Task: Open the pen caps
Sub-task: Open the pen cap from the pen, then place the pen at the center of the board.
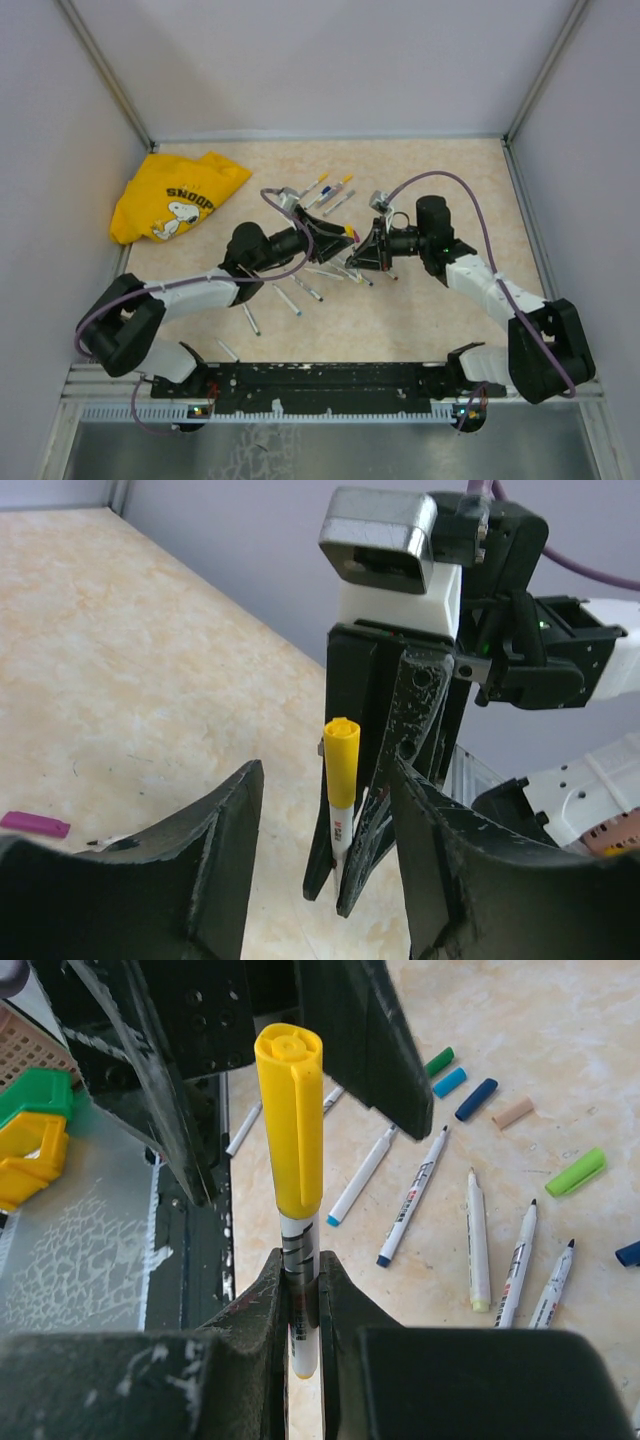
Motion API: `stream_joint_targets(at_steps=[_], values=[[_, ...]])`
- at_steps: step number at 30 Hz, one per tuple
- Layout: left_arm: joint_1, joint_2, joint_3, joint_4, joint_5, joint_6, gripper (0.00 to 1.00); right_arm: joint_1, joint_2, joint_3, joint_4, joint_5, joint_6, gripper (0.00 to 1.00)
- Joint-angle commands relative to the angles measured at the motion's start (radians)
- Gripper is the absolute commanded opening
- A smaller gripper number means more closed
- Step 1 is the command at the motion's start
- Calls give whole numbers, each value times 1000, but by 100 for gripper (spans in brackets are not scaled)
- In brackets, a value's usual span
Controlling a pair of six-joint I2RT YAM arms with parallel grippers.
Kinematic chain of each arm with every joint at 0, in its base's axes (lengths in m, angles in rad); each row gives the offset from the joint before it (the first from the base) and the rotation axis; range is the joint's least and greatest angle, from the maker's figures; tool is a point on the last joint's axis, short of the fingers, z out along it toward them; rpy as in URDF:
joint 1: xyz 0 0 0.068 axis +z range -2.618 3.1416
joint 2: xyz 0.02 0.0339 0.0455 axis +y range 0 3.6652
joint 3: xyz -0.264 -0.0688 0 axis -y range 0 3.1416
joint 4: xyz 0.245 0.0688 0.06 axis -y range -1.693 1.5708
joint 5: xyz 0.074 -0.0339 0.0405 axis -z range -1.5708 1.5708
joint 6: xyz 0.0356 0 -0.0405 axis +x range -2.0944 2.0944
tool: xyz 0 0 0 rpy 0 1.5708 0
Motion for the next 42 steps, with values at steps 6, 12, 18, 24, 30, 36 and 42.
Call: stream_joint_targets(at_steps=[6,12,18,24,30,36,42], values=[[5,61,70,43,85,-48,42,-6,17,59,15,-28,-22,0],[5,85,86,39,67,-53,9,-4,19,59,12,-33,-28,0],[13,20,97,-2,-58,-4,0,8,31,53,12,-13,-32,0],[110,-67,133,-17,-209,2,0,35,50,51,15,-6,-25,0],[224,-82,162,42,-223,-64,0,40,68,54,3,16,-28,0],[236,-166,90,19,-188,30,0,36,63,135,-192,116,-184,0],[237,-300,-147,-48,-137,71,0,12,57,226,-438,526,-449,0]])
